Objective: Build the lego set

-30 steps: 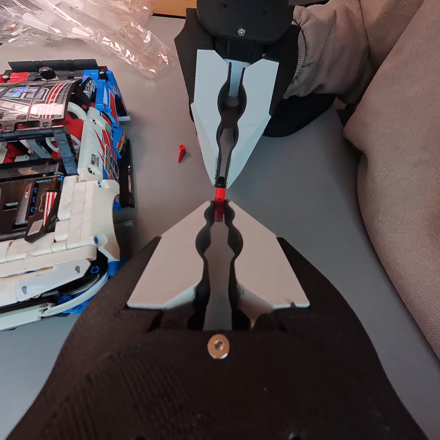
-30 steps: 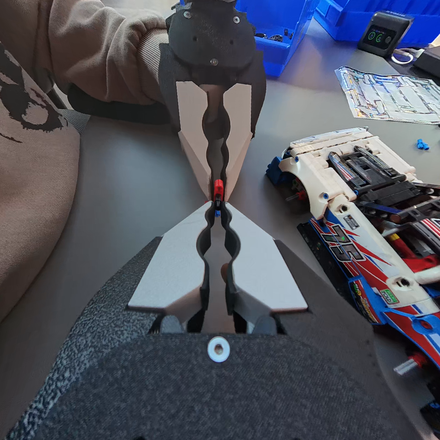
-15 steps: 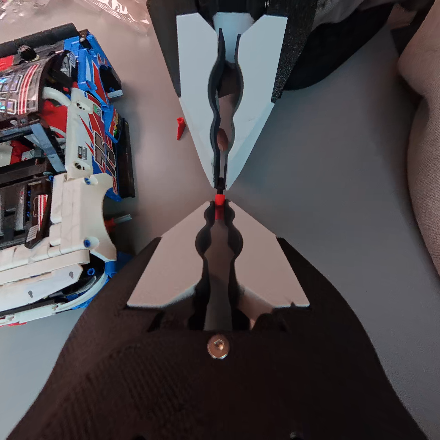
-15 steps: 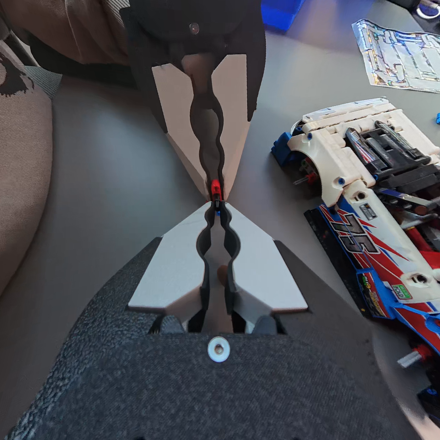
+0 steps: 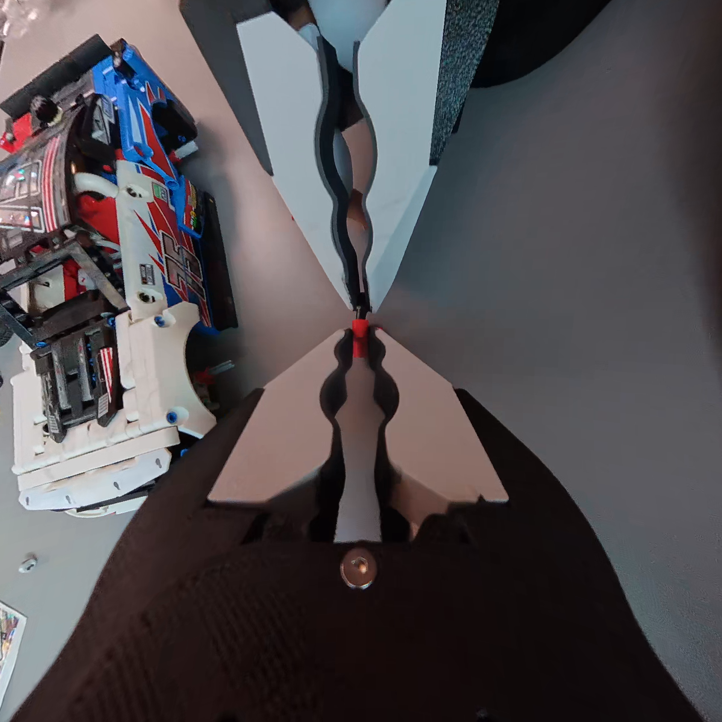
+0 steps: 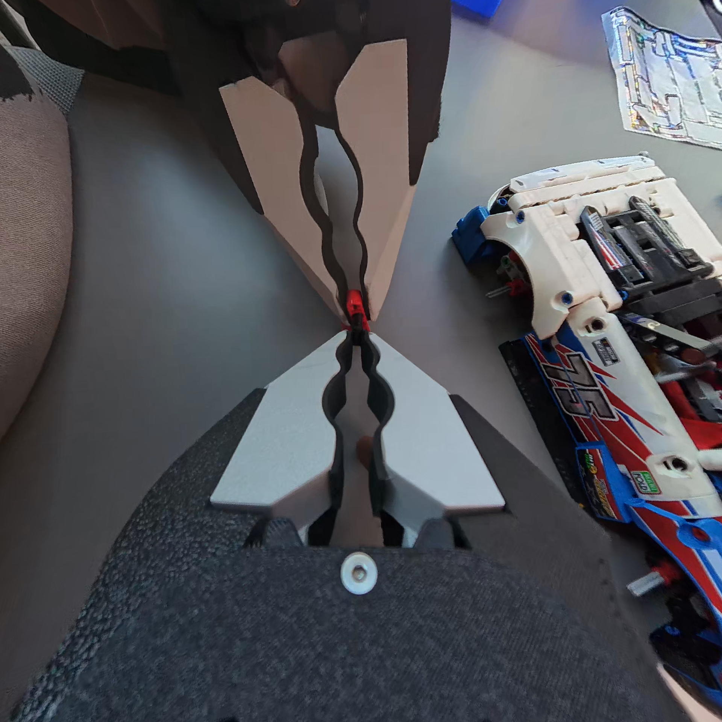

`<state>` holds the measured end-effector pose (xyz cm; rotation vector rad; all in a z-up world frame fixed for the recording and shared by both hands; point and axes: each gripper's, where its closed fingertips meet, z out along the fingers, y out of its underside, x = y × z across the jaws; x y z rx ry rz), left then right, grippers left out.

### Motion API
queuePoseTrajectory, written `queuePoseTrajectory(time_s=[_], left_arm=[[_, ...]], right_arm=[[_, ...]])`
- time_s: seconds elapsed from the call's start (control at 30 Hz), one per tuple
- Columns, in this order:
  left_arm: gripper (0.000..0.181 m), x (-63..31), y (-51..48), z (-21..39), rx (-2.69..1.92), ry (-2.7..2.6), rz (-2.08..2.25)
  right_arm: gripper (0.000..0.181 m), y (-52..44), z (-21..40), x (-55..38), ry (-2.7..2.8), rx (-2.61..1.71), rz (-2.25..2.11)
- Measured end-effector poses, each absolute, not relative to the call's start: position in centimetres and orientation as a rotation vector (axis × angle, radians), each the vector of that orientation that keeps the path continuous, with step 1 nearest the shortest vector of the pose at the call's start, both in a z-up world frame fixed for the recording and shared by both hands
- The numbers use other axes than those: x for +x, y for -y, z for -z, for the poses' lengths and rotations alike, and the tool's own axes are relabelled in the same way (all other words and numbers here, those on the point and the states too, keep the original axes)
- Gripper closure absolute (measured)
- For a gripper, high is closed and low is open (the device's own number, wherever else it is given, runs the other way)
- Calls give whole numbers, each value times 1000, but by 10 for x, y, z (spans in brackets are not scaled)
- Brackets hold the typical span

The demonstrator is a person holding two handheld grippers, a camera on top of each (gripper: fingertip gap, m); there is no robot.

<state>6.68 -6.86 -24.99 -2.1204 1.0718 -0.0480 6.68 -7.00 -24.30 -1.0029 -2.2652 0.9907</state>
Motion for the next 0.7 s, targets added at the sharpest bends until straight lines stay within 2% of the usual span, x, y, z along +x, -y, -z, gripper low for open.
queuePoseTrajectory(time_s=[0.03, 0.27, 0.7], left_arm=[[175, 67, 69, 250, -2125, -1076, 42], [176, 70, 72, 250, -2154, -1125, 6], [176, 73, 66, 250, -2145, -1282, -339]], right_arm=[[180, 70, 243, 67, 2269, -995, -982], [180, 71, 244, 71, 2344, -966, -887], [181, 69, 243, 77, 2395, -1160, -901]])
